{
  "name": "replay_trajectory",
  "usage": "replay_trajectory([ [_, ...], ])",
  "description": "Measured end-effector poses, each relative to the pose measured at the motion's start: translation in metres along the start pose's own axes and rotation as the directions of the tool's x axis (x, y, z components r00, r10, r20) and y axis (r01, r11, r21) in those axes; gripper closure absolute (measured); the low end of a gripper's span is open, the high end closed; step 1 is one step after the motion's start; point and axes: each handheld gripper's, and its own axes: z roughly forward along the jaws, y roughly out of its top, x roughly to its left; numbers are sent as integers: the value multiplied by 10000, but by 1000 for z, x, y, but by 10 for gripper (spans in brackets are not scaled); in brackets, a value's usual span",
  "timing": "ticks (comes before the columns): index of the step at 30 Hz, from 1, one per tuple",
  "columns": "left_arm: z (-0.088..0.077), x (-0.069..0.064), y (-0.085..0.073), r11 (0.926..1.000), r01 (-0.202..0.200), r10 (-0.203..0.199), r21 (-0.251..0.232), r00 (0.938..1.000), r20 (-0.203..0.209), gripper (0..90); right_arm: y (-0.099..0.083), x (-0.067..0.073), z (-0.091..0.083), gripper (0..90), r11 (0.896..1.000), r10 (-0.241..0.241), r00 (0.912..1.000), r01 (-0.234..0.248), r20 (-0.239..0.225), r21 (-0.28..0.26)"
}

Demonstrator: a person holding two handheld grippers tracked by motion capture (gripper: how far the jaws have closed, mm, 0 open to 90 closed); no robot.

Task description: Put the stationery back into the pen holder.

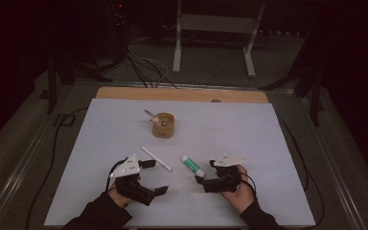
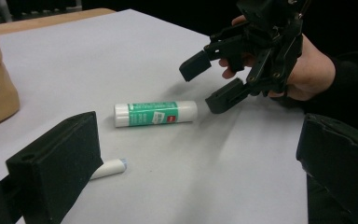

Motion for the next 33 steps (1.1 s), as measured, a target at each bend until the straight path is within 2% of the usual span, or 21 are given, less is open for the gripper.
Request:
replay_trajectory([
  [6, 0, 2, -2, 9999, 110, -110, -10, 9999, -69, 4, 0, 5, 11, 274, 9991, -35, 9996, 24, 273, 412],
  [12, 2, 2, -4, 9999, 83, -83, 104, 10000, -28, 4, 3, 7, 16, 382, 9964, -369, 9972, 318, 655, 783],
  [20, 2, 3, -4, 9999, 19, -19, 156, 10000, -13, 4, 1, 9, 24, 462, 9910, -526, 9944, 406, 918, 1278],
  [24, 2, 4, -5, 9997, 116, -115, 222, 9999, -54, 4, 0, 10, 28, 541, 9884, -579, 9930, 425, 1029, 1457],
  [28, 2, 6, -5, 9994, 251, -246, 235, 9995, -211, 4, 2, 11, 29, 636, 9874, -517, 9921, 337, 1139, 1549],
  [33, 2, 7, -5, 9996, 251, -248, 153, 9995, -203, 4, 4, 7, 28, 651, 9877, -218, 9955, 70, 926, 1564],
])
